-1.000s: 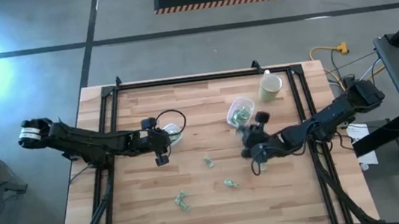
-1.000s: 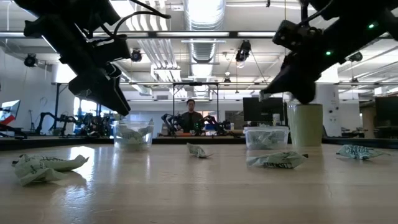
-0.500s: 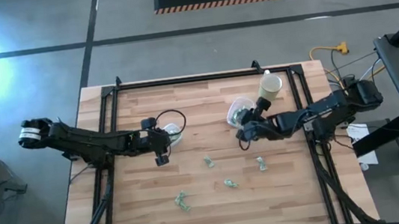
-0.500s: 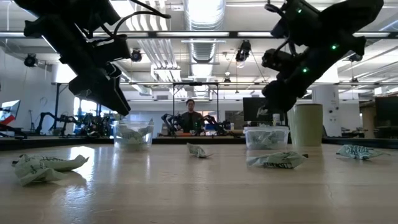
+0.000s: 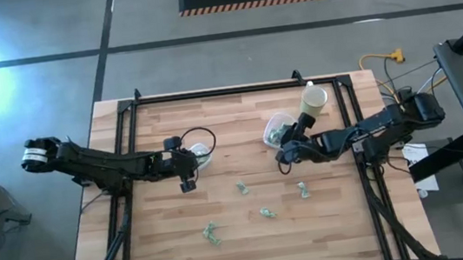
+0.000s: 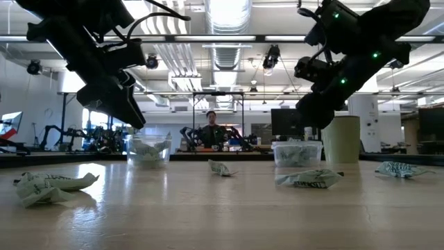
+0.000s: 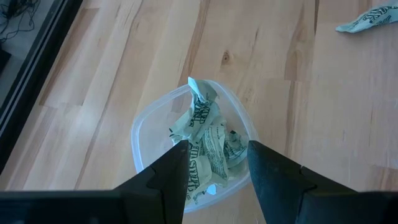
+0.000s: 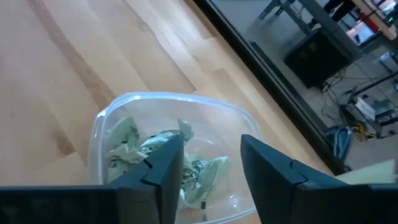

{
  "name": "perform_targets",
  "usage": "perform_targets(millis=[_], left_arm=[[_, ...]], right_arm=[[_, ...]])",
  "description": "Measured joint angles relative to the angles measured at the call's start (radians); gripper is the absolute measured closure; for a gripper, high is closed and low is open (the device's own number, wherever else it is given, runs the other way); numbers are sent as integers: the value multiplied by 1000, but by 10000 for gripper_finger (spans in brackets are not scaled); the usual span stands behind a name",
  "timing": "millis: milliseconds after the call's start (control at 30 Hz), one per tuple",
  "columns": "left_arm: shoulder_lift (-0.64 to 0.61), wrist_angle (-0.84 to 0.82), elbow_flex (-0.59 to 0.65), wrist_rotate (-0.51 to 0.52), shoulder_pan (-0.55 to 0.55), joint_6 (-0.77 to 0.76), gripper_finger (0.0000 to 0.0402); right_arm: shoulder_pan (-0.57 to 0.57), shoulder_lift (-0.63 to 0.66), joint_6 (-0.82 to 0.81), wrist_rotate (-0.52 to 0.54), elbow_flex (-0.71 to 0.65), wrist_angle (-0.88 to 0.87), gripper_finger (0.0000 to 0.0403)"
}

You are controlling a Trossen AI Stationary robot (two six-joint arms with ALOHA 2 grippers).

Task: Pick and place items into bin
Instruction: Put the stevia packet into the right transparent bin, then put the stevia packet into the left transparent bin

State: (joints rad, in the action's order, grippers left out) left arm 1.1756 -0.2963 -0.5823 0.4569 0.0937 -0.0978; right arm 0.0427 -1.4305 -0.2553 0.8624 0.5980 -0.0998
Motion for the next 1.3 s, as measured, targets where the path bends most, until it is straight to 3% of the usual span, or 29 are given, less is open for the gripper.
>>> perform_targets(millis=[233, 533, 700, 867, 1300], left_arm=[[0, 0, 0, -24, 0, 0, 255], [0, 21, -16, -37, 7, 9, 255], [14, 223, -5, -53, 23, 88, 255], [114, 406, -14, -208, 62, 238, 264], [476, 382, -224, -266, 76, 372, 302]], right_arm=[[60, 71, 66, -1, 0, 3, 239], [138, 158, 84, -5, 0, 4, 257], [141, 160, 84, -7, -3, 2, 266], [141, 157, 84, -20, -7, 1, 273], [141, 156, 83, -56, -18, 2, 273]])
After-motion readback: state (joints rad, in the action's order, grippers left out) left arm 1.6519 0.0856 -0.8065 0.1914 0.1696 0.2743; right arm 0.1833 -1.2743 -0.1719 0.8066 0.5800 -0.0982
